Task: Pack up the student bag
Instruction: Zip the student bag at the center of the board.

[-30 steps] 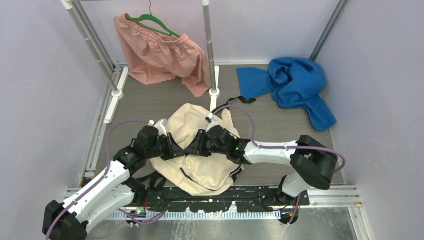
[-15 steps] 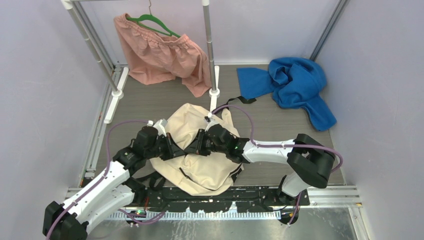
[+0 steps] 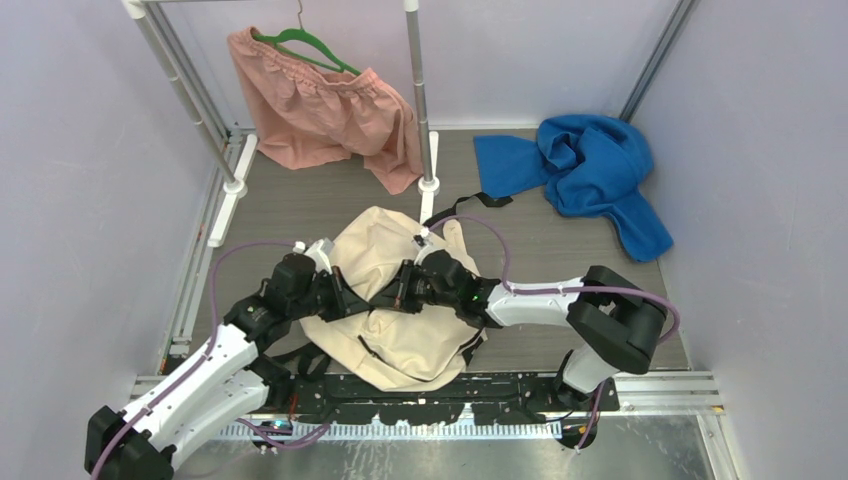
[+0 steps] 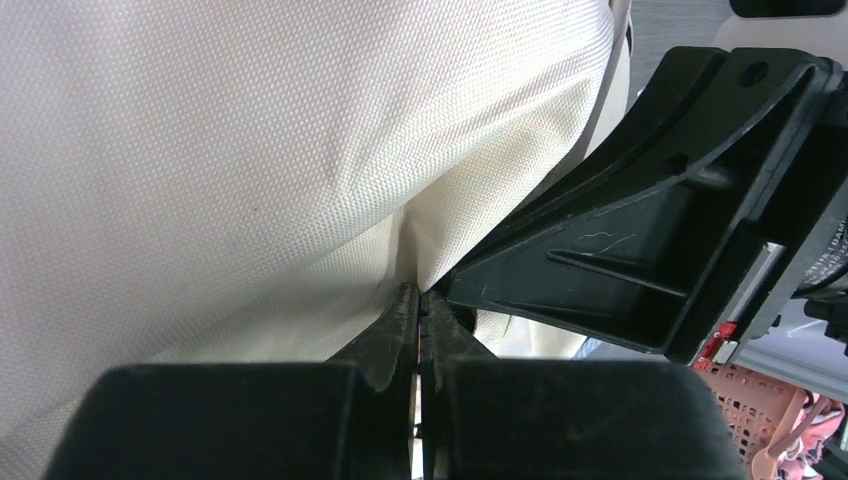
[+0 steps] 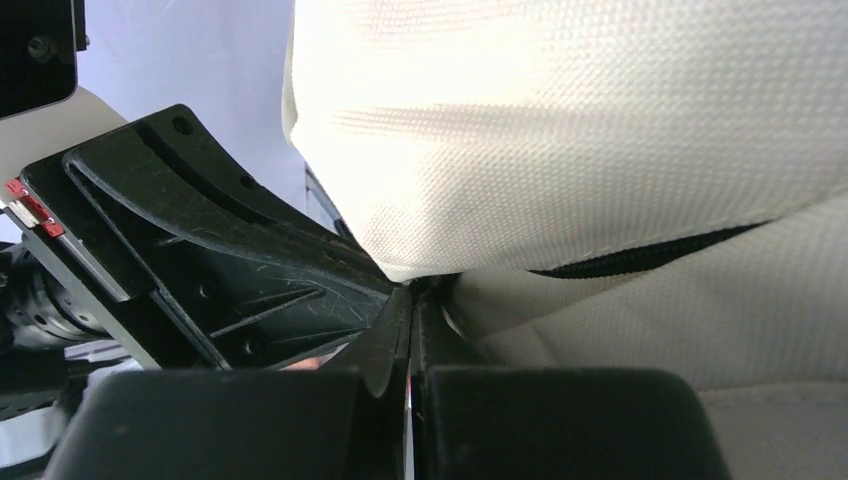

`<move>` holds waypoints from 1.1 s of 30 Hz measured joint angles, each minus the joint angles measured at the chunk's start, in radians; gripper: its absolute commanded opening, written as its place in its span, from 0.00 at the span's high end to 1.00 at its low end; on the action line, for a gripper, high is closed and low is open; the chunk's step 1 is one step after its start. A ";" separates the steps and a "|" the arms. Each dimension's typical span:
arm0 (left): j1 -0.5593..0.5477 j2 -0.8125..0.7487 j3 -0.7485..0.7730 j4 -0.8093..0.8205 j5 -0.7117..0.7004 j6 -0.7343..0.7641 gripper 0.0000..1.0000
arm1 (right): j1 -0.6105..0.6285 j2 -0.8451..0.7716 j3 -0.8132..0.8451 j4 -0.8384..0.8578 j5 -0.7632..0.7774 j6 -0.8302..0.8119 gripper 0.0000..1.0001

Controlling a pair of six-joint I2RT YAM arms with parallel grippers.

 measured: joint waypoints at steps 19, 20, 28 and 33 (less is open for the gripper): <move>-0.001 -0.047 0.015 -0.077 -0.048 0.006 1.00 | -0.003 0.045 -0.082 0.298 -0.129 0.133 0.99; -0.001 -0.051 0.015 -0.082 -0.050 0.006 1.00 | -0.003 0.045 -0.088 0.306 -0.129 0.138 0.99; -0.001 -0.066 0.016 -0.094 -0.056 0.006 1.00 | -0.006 0.042 -0.116 0.363 -0.129 0.169 0.99; -0.001 -0.084 0.015 -0.108 -0.059 0.006 1.00 | -0.021 0.020 -0.134 0.388 -0.129 0.189 0.99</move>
